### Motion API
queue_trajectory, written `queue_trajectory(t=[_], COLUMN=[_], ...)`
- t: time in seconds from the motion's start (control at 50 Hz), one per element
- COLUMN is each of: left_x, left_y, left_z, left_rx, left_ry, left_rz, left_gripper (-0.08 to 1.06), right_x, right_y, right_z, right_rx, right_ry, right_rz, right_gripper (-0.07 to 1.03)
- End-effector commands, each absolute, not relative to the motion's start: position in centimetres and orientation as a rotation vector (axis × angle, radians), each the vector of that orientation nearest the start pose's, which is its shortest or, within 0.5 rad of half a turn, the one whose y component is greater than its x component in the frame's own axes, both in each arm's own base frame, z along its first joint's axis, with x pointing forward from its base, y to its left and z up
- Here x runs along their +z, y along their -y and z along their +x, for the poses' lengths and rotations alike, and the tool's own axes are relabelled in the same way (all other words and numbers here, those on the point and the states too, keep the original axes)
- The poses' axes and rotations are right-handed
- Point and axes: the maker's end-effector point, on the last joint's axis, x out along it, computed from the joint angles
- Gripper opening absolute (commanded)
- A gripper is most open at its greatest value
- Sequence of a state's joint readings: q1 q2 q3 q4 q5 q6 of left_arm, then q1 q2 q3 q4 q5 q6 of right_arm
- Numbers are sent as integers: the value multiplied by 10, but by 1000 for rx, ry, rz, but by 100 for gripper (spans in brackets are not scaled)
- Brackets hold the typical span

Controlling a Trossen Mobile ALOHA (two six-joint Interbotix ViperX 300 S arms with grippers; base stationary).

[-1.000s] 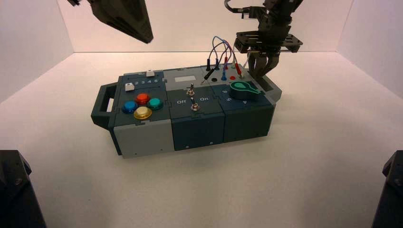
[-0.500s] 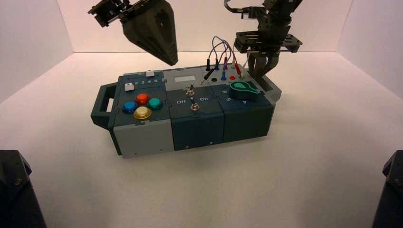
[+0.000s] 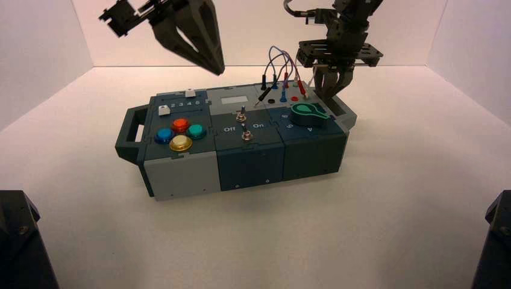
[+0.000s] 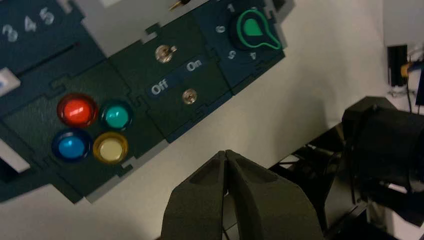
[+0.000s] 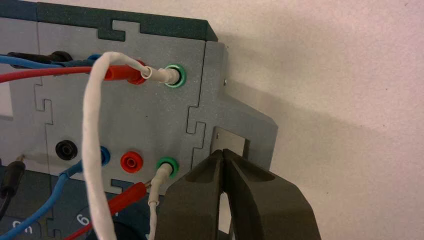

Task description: Flip the bottom switch on with the left gripper.

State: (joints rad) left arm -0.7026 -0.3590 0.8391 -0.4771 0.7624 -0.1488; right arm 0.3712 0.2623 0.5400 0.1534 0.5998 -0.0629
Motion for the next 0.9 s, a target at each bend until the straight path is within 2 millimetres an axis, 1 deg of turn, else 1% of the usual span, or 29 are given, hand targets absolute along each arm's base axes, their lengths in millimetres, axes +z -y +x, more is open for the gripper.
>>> queue_trajectory(t=[0.02, 0.22, 0.46, 0.64, 0.9], left_x=[135, 128, 121, 120, 105], left_y=[223, 219, 218, 220, 220], left_z=[178, 174, 176, 176, 175], left_rx=[-520, -461, -395, -372, -331], left_ry=[-1388, -1416, -1436, -1446, -1492], left_rz=[-244, -297, -358, -380, -373], left_gripper=[-3, -3, -3, -3, -3], right_x=[-10, -10, -11, -10, -9], right_y=[-147, -147, -147, -147, -148], right_z=[332, 331, 329, 330, 331], right_rx=[339, 339, 340, 340, 341], right_ry=[-1467, -1469, -1475, -1470, -1467], right_rz=[-176, -176, -178, -178, -175], right_gripper=[-2, -2, -2, -2, -2])
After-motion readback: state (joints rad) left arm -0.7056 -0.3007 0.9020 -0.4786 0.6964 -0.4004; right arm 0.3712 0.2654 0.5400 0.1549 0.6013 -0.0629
